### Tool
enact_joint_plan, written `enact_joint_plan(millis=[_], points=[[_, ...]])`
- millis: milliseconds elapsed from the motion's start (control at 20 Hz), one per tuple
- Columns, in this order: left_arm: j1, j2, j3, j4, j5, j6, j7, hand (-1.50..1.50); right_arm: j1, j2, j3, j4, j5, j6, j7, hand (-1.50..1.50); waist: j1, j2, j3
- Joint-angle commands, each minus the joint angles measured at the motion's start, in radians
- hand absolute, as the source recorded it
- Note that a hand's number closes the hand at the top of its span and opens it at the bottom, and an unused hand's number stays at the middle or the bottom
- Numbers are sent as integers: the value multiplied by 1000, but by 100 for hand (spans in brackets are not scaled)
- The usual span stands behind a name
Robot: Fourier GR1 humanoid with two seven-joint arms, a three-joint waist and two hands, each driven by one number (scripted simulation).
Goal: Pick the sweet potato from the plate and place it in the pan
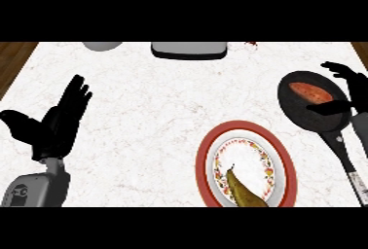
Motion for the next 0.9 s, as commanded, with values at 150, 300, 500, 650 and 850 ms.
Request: enact_joint_plan(millis=[150,300,500,650,850], points=[[4,-20,-10,5,-11,13,-10,0,-31,-108,-178,45,-214,196,-104,-150,-19,-5,-1],[-9,-6,16,36,-2,14,2,0,-15,-178,-244,75,-293,316,-124,-150,-23,-4,0],[20,8,26,-6,11,-1,1,0,95,-310,-299,100,-364,525,-235,-150,-30,-8,0],[-6,32,44,-4,32,-23,21,0,164,-336,-315,130,-400,659,-293,-150,-31,-9,0],[51,-25,-2,-38,-15,22,-16,0,256,-416,-311,126,-416,795,-379,-150,-22,-9,1]])
